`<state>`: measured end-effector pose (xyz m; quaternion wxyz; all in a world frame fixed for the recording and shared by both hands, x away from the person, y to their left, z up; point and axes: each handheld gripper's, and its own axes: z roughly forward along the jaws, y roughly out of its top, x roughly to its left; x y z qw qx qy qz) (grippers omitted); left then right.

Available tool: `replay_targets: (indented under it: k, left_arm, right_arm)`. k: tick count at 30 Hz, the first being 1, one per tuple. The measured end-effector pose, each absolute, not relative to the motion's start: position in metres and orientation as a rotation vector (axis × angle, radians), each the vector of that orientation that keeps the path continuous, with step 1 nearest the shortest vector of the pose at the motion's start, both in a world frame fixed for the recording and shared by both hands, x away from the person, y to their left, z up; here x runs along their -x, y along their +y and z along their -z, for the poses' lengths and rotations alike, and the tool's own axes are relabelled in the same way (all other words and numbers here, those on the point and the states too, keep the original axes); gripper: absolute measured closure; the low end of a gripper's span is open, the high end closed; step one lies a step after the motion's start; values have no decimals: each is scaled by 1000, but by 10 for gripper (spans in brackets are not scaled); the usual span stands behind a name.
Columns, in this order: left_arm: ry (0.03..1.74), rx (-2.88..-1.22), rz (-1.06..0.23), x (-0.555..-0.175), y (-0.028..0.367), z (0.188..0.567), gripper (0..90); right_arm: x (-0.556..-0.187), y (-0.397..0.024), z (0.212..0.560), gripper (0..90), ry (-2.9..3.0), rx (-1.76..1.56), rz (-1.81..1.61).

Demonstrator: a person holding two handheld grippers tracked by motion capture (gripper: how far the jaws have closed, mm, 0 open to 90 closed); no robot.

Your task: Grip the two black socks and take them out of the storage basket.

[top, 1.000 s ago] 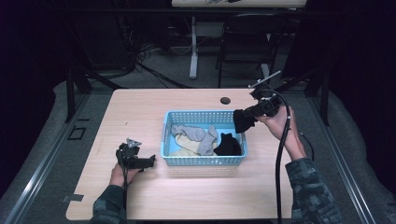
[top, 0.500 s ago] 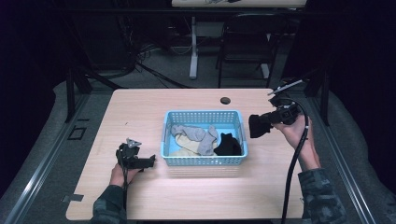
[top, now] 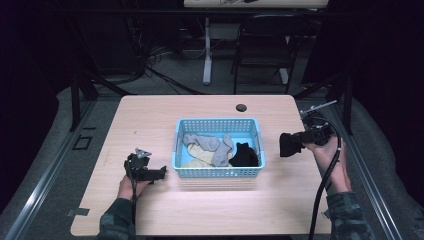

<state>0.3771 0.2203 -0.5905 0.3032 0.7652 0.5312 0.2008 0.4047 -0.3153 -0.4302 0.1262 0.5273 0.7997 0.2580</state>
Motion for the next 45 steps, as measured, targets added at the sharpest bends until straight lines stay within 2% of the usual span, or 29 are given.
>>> replay_targets:
  k: [12, 28, 31, 40, 45]
  left_arm:
    - [1408, -2028, -532, -377, 220, 590, 7]
    - [1408, -2028, -532, -377, 220, 590, 7]
    - [1408, -2028, -532, -377, 220, 590, 7]
    - [1408, -2028, -532, -377, 220, 590, 7]
    - [1408, -2028, -532, -377, 220, 590, 7]
  right_arm:
    - [-415, -320, 470, 794, 2370, -1610, -650]
    - [-423, -318, 497, 755, 2424, -1650, -566]
    - [-423, -319, 497, 691, 2418, -1661, -574]
    - [-416, -321, 478, 384, 2368, -1644, -705]
    - [-412, -316, 469, 260, 2362, -1623, -739]
